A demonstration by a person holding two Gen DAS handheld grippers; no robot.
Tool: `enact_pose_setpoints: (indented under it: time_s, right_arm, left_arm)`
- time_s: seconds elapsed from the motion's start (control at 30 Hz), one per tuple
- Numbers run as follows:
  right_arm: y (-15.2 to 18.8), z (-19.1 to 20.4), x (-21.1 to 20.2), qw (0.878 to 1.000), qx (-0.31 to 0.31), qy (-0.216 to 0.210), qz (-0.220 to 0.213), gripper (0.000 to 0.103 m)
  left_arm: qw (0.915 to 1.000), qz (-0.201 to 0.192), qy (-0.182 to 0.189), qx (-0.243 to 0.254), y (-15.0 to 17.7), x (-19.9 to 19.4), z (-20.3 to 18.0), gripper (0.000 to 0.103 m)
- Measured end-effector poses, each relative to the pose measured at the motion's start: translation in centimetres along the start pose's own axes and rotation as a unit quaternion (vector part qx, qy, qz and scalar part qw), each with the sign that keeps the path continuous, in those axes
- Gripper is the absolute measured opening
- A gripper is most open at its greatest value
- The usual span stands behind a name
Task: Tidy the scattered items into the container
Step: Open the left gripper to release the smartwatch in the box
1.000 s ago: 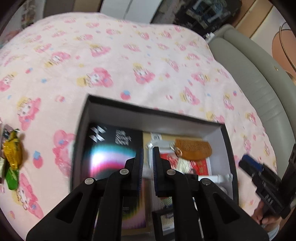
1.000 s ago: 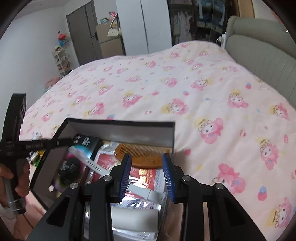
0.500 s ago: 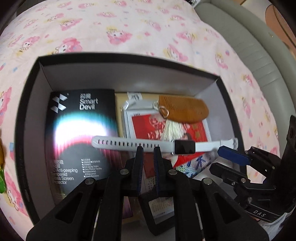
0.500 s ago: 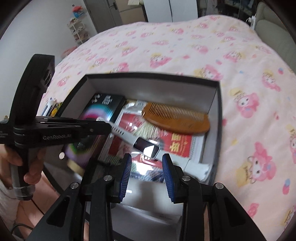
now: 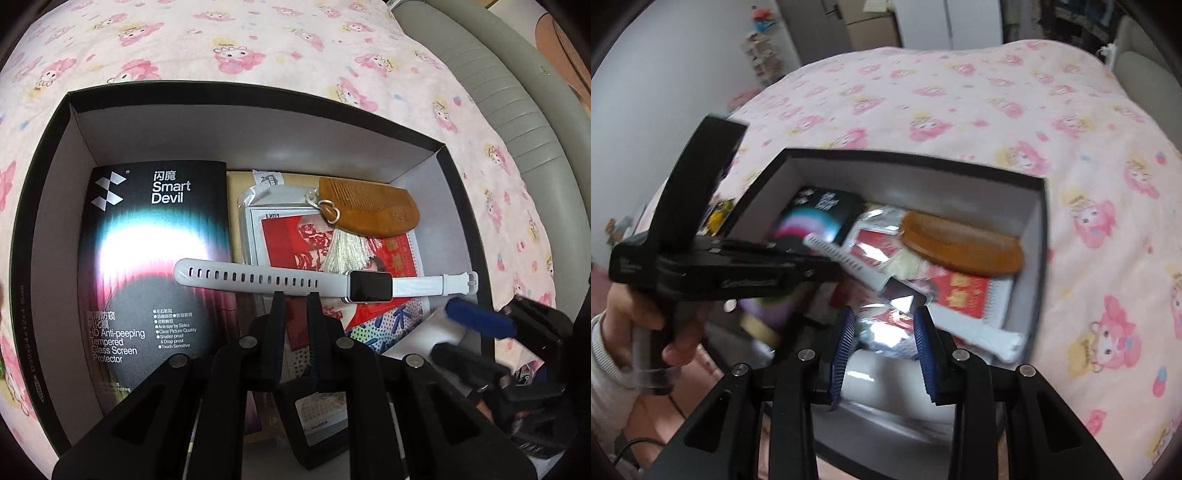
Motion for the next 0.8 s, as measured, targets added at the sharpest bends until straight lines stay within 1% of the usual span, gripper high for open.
enact_pose_setpoints:
  time_s: [0.03,0.13,0.2,0.27,0.4,0.5,0.6,0.67,0.73,0.8]
  right_arm:
    - [0.2,0.2,0.4,1.0,0.0,-0.007,0.008,0.029]
    - [0.8,-0.9,2.1,0.999,0.018,0.001,0.039,0.029]
    - [0.6,-1.0,2.8,0.998,0.018,-0.004,0.052,0.029]
    - [0.2,-1.2,3.5,0.998,0.005,0.012,0.064,0.029]
    - [-0.1,-1.4,4.7,0.997,0.003,0.015,0.077,0.029]
    - [-0.1,-1.4,5.6,0.996,-0.011,0.029,0.085,0.029]
    - [-0.3,-1.5,6.0,0.996,-0.022,0.041,0.079,0.029]
    - [-0.4,-1.6,5.9,0.997,-0.014,0.038,0.072,0.029]
    - [-0.7,-1.6,5.1,0.997,-0.014,0.048,0.056,0.029]
    - [-0.9,-1.7,3.7,0.998,-0.005,0.045,0.036,0.029]
  left_arm:
    - [1.0,0.003,-0.001,-0.001,0.0,0.2,0.1,0.009]
    - [0.9997,0.018,0.008,-0.012,0.0,0.7,0.2,0.009]
    - [0.9994,0.027,0.012,-0.016,-0.1,0.9,0.1,0.009]
    - [0.999,0.035,0.016,-0.022,-0.3,1.1,0.2,0.009]
    - [0.9984,0.044,0.026,-0.025,-0.9,1.3,0.3,0.009]
    - [0.998,0.047,0.03,-0.029,-1.1,1.4,0.5,0.01]
    - [0.9984,0.044,0.026,-0.024,-1.1,1.3,0.3,0.01]
    - [0.9986,0.041,0.023,-0.022,-1.2,1.2,0.2,0.01]
    - [0.9988,0.039,0.021,-0.021,-1.2,1.2,0.2,0.01]
    - [0.9987,0.039,0.022,-0.023,-1.2,1.2,0.2,0.01]
Point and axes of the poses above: each gripper's, at about its wrist camera, not at the fingertips, and x roughly the way its jaws point, z to its left, y to its underside, the point moved 9 cm from there along x, roughly the way its jaws point, and after that the axes turned 5 degrees about -x, right-handed, at the moved point
